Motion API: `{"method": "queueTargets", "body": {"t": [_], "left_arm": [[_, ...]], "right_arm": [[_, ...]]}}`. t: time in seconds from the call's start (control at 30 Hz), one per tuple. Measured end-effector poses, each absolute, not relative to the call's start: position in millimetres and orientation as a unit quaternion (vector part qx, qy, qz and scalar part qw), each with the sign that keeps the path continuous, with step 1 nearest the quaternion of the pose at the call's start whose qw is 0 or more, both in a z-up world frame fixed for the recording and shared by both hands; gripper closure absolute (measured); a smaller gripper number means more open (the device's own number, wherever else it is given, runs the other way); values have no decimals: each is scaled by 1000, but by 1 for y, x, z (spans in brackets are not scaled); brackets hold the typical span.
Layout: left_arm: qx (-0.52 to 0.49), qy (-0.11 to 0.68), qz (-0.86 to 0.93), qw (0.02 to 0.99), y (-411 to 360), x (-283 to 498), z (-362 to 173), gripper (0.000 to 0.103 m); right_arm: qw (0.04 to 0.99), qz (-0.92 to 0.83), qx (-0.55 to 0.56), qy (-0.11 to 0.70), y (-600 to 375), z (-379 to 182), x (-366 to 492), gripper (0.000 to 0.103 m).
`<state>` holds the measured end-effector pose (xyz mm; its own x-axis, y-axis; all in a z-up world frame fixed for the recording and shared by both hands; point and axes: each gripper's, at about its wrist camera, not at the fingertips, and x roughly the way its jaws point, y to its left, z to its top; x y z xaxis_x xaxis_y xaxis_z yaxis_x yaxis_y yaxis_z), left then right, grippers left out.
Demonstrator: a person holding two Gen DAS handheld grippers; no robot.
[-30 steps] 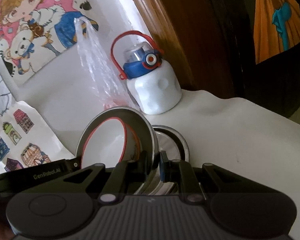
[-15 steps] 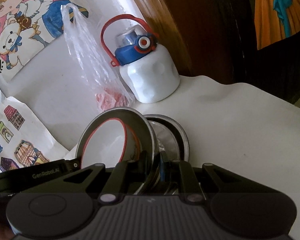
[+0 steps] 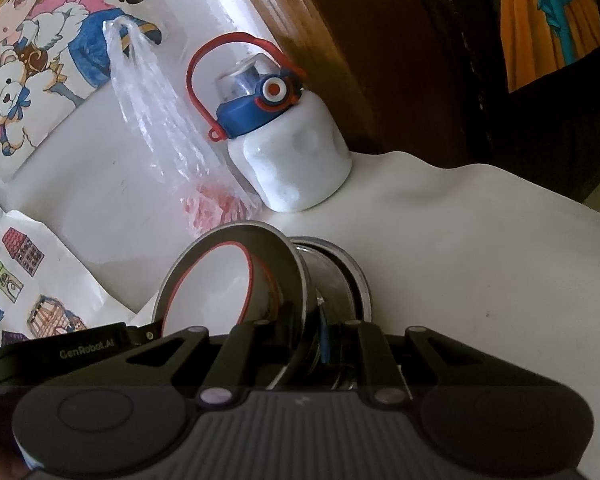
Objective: Organize plates and bowls
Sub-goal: 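Lower the steel bowl stack onto the steel plate and open both tools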
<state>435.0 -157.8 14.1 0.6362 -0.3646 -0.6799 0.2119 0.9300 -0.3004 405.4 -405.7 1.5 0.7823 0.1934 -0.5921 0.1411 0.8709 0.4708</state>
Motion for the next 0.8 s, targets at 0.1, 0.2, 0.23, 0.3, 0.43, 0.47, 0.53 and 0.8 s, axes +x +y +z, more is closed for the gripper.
{"method": "queueTargets", "body": {"t": [0.1,0.2,0.23,0.3,0.43,0.47,0.53,0.8], "left_arm": [[-105,397,-160,898,-156,437,13,94],[-110,393,-154,900,-154,438,11,85],[-115,393,-152,899,-152,438,11,85],[-126,394,-152,898,-149,438,9,83],[-123,387,-150,902,-148,433,10,81],[-124,387,-151,901,-147,431,10,80],[-135,388,-153,899,-143,428,10,80],[-165,366,-145,904,-124,404,19,43]], "right_arm": [[913,9,247,326,-405,2,404,83],[914,-3,247,322,-407,2,403,77],[914,-5,247,321,-407,1,402,77],[914,-5,249,319,-408,1,399,78],[921,-21,247,299,-410,5,387,52],[923,-22,248,294,-411,6,384,50],[921,-19,259,290,-415,7,377,49],[935,-15,243,258,-405,19,339,32]]}}
